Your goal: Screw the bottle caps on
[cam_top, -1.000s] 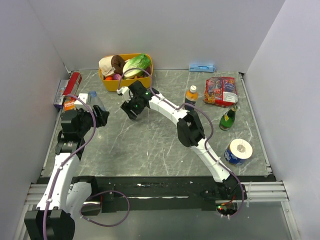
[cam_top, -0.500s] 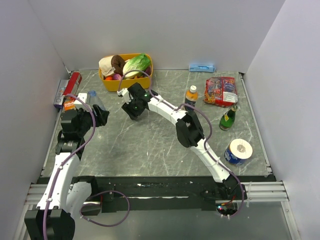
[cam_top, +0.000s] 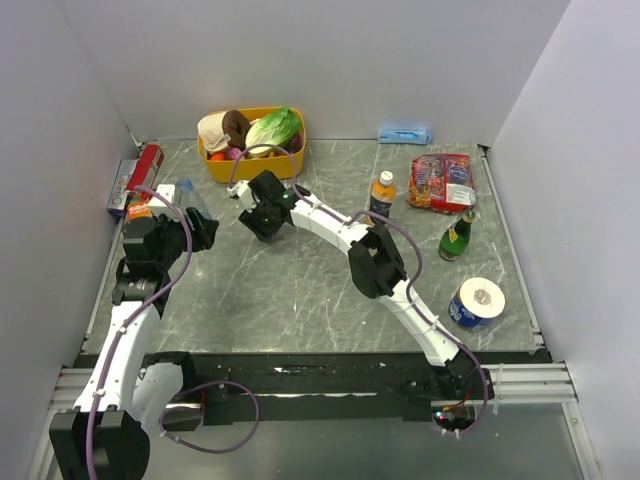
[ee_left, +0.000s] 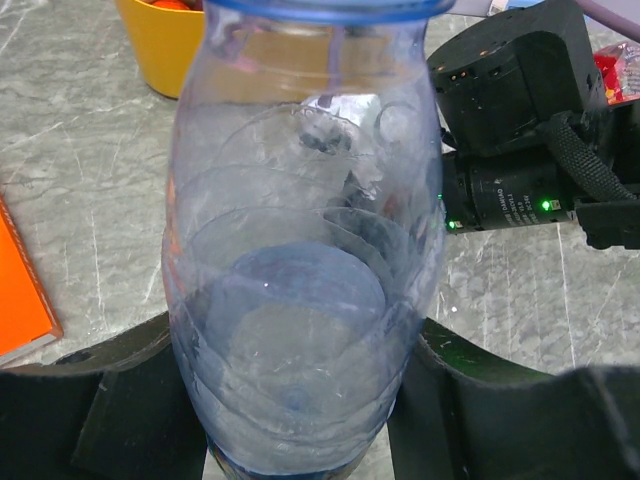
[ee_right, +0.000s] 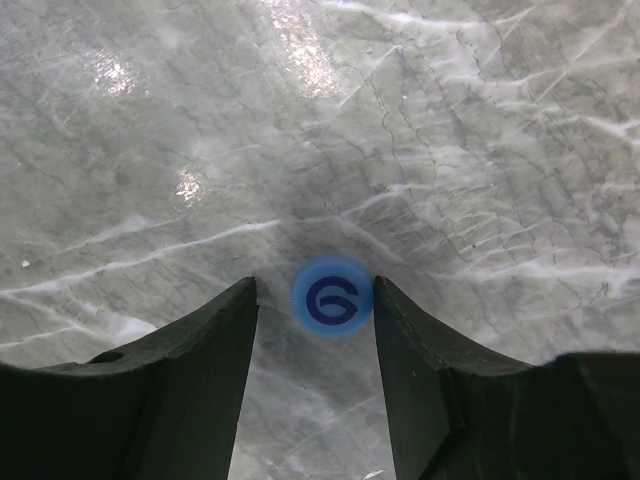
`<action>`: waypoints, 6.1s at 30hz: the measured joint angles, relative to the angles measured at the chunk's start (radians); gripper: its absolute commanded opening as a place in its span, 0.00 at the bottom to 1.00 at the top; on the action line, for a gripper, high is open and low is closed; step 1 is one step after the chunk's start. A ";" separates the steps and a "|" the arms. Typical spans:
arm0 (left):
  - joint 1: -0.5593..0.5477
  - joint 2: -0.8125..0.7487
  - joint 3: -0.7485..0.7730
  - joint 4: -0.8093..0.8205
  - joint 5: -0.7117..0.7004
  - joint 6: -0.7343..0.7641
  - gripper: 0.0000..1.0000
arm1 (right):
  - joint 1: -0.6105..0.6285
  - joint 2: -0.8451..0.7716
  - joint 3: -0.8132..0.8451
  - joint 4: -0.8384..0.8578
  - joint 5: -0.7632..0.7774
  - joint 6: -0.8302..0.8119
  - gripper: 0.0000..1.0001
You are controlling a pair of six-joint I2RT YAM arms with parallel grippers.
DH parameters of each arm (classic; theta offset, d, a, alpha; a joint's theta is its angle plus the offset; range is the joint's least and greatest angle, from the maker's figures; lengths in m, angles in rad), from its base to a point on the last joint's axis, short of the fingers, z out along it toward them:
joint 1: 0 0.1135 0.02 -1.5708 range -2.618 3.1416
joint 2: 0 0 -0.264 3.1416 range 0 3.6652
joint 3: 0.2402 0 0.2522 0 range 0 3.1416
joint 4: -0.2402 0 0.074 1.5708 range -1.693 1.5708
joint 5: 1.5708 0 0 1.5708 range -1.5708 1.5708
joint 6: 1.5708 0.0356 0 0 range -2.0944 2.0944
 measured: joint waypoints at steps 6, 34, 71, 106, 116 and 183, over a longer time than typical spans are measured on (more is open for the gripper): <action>0.000 0.006 0.000 -0.002 0.001 0.002 0.01 | -0.001 -0.005 -0.010 0.008 -0.009 -0.011 0.50; -0.022 0.122 -0.095 0.140 0.298 0.157 0.01 | -0.098 -0.343 -0.344 -0.079 -0.165 -0.097 0.19; -0.618 0.330 -0.111 0.428 0.499 0.553 0.01 | 0.050 -1.263 -0.827 -0.257 -0.463 -0.607 0.28; -0.618 0.225 -0.177 0.380 0.461 0.534 0.01 | 0.147 -1.200 -0.822 -0.219 -0.284 -0.618 0.30; -0.616 0.225 -0.182 0.352 0.442 0.528 0.01 | 0.148 -1.183 -0.822 -0.212 -0.253 -0.612 0.28; -0.621 0.219 -0.225 0.462 0.447 0.522 0.01 | 0.109 -1.141 -0.699 -0.375 -0.322 -0.513 0.92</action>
